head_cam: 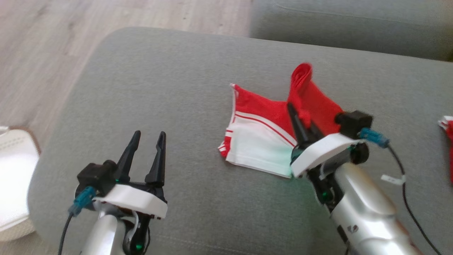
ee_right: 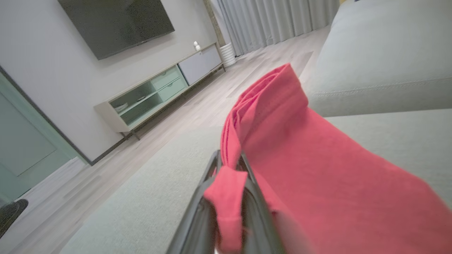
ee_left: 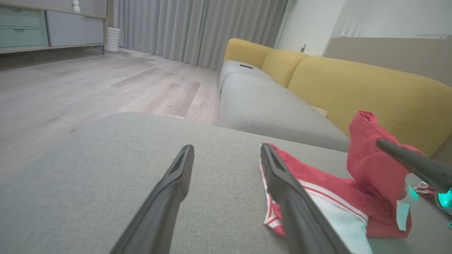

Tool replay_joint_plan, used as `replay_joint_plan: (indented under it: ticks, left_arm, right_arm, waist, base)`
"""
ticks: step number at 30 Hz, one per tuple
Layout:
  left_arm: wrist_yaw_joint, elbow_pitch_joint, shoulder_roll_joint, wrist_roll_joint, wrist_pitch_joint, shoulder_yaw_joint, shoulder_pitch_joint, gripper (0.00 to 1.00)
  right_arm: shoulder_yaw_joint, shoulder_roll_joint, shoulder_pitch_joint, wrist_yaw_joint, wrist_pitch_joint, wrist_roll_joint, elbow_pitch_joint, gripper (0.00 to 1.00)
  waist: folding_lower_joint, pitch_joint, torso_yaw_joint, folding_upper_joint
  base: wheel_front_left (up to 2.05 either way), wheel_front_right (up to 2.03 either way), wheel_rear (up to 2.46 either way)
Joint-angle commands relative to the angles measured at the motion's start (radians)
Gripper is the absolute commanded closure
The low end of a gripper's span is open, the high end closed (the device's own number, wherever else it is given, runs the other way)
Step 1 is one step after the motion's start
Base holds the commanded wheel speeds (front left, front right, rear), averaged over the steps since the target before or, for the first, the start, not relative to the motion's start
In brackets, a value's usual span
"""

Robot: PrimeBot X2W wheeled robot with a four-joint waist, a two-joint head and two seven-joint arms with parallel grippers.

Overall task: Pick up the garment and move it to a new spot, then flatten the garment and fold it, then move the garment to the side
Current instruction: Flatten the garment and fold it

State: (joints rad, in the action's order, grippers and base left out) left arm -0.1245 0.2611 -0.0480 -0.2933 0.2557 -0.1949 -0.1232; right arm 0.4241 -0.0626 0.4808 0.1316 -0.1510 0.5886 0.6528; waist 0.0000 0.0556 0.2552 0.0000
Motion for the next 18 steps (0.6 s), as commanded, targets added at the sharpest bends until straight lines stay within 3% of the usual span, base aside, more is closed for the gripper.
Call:
replay_joint_plan:
  ticks: [1,15,16,17,18]
  left_arm:
    - [-0.006,-0.028,-0.009,-0.004,0.006,0.024,-0.021,0.0]
    - [-0.006,-0.021,-0.005,-0.017,0.006,-0.011,-0.048,0.0]
    - [-0.006,-0.02,-0.005,-0.018,0.006,-0.01,-0.051,0.0]
    - [-0.006,-0.02,-0.005,-0.019,0.006,-0.01,-0.053,0.0]
    - [-0.006,-0.02,-0.005,-0.02,0.006,-0.009,-0.054,0.0]
  right_arm:
    - [0.027,0.012,0.04,-0.001,-0.017,0.007,-0.02,1.0]
    - [0.263,0.012,0.169,-0.001,-0.098,0.246,0.22,1.0]
    - [0.282,0.012,0.177,-0.001,-0.1,0.246,0.242,0.63]
    - [0.3,0.012,0.178,-0.001,-0.1,0.259,0.254,0.0]
    - [0.319,0.012,0.176,-0.001,-0.1,0.279,0.26,0.0]
  waist:
    - [0.0,0.0,0.023,0.0]
    - [0.0,0.088,0.158,0.0]
    - [0.0,0.092,0.163,0.0]
    - [0.0,0.094,0.166,0.0]
    - [0.0,0.095,0.168,0.0]
  base:
    - [0.0,0.0,0.0]
    - [0.0,0.0,0.0]
    - [0.0,0.0,0.0]
    - [0.0,0.0,0.0]
    - [0.0,0.0,0.0]
